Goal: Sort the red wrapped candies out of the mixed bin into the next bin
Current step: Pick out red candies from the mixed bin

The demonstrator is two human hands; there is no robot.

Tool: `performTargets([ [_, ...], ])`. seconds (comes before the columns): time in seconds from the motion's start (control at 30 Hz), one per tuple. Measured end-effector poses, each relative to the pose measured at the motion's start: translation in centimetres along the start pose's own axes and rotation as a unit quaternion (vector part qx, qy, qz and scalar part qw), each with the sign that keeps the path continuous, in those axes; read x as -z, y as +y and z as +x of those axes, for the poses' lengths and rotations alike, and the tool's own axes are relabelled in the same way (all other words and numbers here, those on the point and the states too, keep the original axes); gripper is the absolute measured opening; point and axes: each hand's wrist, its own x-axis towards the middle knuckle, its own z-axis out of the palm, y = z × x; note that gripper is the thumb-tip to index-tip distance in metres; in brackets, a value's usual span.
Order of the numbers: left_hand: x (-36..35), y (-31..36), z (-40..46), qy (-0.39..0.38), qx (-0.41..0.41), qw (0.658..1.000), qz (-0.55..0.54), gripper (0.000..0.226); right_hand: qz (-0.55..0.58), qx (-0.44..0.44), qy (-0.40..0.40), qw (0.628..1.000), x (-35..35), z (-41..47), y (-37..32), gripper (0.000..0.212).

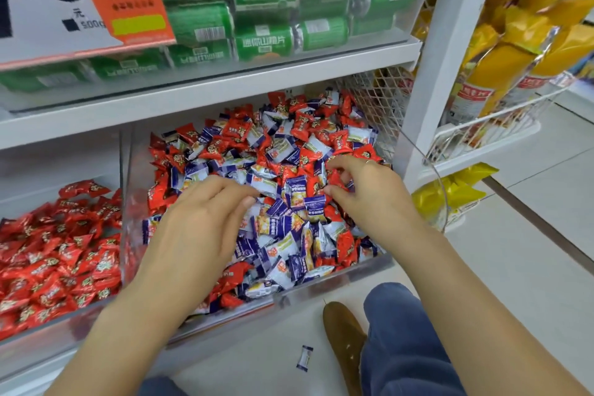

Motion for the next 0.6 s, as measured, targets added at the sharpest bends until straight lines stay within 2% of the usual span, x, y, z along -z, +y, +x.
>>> performTargets([
  [0.13,0.3,0.7,0.6,0.028,0.082,0.996,-0.028,0.021,0.012,-0.025,0.007,1.000,0.5,-0.3,0.1,0.034],
  [0.23,0.4,1.0,1.2,0.009,0.122,0.992,-0.007,0.015,0.041,-0.045,0.024,0.998,0.8,-0.4,0.4,0.008],
  [0.27,0.3,1.0,1.3,-0.001,0.122,0.993,0.004,0.014,0.048,-0.043,0.024,0.998,0.9,-0.4,0.6,0.008],
  [0.37,0.1,1.1,1.6,-0.031,0.118,0.992,0.022,0.016,0.060,-0.021,-0.017,0.998,1.1,-0.3,1.1,0.017],
  [0.43,0.0,1.6,1.8,-0.039,0.111,0.993,0.017,0.020,0.078,-0.008,-0.084,0.993,1.5,-0.3,1.1,0.020],
  [0.53,-0.5,2.4,1.9,-0.057,0.103,0.993,0.015,0.027,0.136,-0.001,-0.193,0.972,2.3,-0.5,0.9,0.048],
  [0.6,-0.8,2.7,2.2,-0.068,0.098,0.993,0.014,0.033,0.116,0.014,-0.218,0.969,2.1,-0.8,0.8,0.066],
])
